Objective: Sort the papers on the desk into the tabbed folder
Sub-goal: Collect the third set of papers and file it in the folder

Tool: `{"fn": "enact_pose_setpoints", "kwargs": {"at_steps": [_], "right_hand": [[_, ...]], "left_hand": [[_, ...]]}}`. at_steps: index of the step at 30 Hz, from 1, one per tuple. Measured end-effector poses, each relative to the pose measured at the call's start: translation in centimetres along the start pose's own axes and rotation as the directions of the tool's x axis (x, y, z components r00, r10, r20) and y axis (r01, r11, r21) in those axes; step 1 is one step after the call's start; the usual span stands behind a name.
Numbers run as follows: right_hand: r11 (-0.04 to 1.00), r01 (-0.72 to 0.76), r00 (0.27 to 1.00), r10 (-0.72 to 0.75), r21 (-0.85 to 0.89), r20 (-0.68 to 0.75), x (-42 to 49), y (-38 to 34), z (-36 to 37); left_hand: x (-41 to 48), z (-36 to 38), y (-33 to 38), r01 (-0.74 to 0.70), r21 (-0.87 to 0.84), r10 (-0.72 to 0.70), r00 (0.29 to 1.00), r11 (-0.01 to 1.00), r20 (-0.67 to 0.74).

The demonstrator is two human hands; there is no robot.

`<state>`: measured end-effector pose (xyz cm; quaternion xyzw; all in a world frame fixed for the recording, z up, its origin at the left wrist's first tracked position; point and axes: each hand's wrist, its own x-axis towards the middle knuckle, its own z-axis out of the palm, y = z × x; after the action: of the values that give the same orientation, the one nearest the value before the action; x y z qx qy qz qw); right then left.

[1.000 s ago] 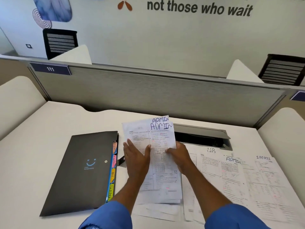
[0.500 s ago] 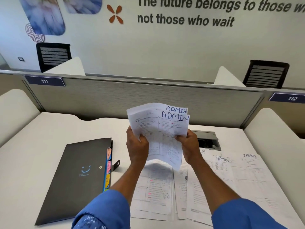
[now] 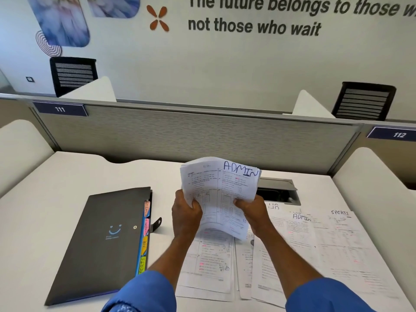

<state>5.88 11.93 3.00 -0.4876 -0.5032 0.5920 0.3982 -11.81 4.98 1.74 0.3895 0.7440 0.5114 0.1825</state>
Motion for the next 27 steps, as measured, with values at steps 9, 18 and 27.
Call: {"fn": "enact_pose_setpoints", "kwargs": {"at_steps": [9,18,27], "right_hand": [[0.995,0.070,0.998,-0.070,-0.069,0.004,-0.2,0.3,0.3],[0.978,0.105,0.994,-0.105,-0.179,0.010,0.9,-0.9,0.6],[0.976,-0.165,0.969,0.188,-0.146,0.162,-0.6,1.5,-5.7]], "left_hand": [[0.2,-0.2,-0.5,0.026,0.049,-0.027,0.999,0.998,0.022],[2.0,-1.8,0.5,0.054,0.015,-0.055,0.997,0.998,0.045],[-0.9,0.7,-1.4,0.178,0.072,-0.192,0.919,0.981,0.343]]}}
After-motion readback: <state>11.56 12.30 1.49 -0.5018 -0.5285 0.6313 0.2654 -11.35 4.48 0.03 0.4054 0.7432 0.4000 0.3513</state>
